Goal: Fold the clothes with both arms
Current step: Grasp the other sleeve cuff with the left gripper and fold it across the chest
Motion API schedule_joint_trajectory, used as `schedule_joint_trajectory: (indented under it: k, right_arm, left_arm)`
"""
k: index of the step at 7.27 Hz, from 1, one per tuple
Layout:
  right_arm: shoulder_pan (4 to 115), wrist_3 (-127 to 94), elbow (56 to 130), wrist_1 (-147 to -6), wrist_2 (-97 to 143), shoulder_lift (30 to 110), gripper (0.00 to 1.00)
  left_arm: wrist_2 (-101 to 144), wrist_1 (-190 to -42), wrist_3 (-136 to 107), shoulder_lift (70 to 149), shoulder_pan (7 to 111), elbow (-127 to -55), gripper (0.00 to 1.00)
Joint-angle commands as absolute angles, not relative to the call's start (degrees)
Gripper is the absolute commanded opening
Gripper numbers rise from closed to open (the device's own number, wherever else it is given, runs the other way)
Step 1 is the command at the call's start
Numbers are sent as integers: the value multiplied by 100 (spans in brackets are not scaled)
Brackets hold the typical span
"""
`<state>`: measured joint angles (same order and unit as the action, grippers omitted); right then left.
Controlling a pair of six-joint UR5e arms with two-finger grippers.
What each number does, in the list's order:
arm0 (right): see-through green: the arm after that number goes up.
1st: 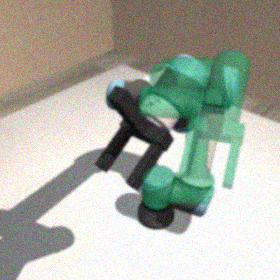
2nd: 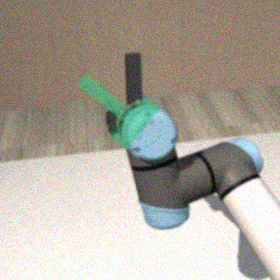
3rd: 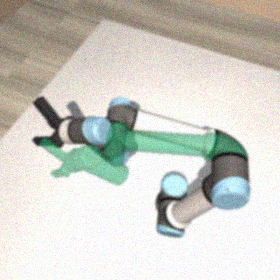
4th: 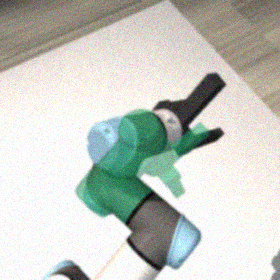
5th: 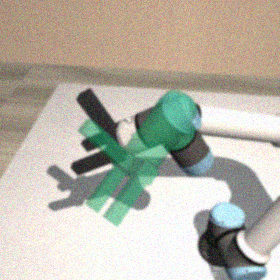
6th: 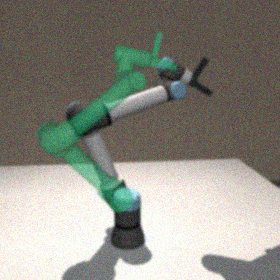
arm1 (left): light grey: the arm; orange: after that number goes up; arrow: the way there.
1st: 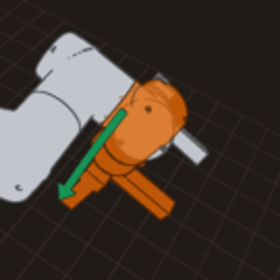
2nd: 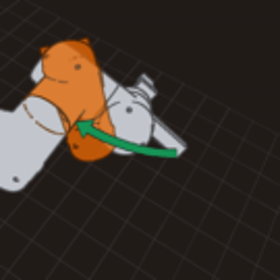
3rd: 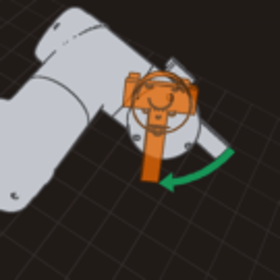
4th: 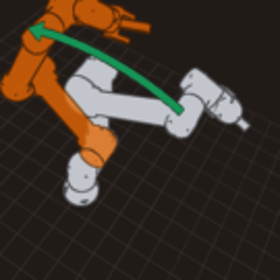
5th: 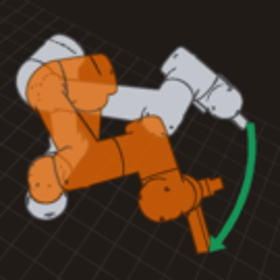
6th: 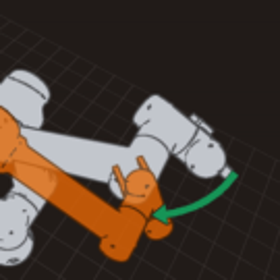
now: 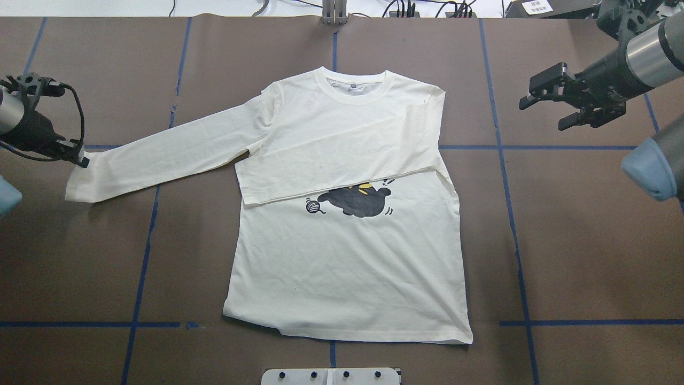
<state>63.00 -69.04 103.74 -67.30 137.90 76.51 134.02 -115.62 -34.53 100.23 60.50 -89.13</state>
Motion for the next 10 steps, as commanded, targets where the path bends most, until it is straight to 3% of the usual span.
schedule_joint_trajectory:
  k: [1, 2, 3, 4, 6, 7, 8, 9, 10]
  right_arm:
    - [6441, -6882, 10519, -6732, 13825, 7882, 100]
    - [6642, -6760, 10529, -6750, 13843, 7971, 100]
    - [6827, -6376, 10503, -6750, 13938, 8146, 100]
    - [7029, -5754, 10468, -6741, 13939, 8339, 100]
    - [7259, -5090, 10311, -6785, 13930, 8411, 100]
    - [7286, -5089, 10301, -6759, 13957, 8420, 100]
    - [7295, -5089, 10318, -6759, 13974, 8446, 100]
    - [7295, -5098, 10318, -6759, 13966, 8446, 100]
    - [7295, -5141, 10310, -6750, 13957, 8438, 100]
  left_arm:
    - [13456, -10725, -4589, 10403, 6012, -10558, 0]
    - [13343, -10705, -5562, 11041, 5524, -10721, 0]
    - [12367, -10627, -6816, 11822, 4388, -10610, 0]
    - [11418, -10609, -7525, 12778, 3672, -9991, 0]
    - [10701, -10835, -8269, 15351, 3106, -7108, 0]
    - [10357, -11785, -8288, 15676, 2737, -6223, 0]
    - [10136, -12204, -8514, 15819, 2542, -5883, 3]
    - [10038, -12225, -8551, 15881, 2505, -5758, 76]
    - [10037, -12234, -8552, 15795, 2522, -5818, 96]
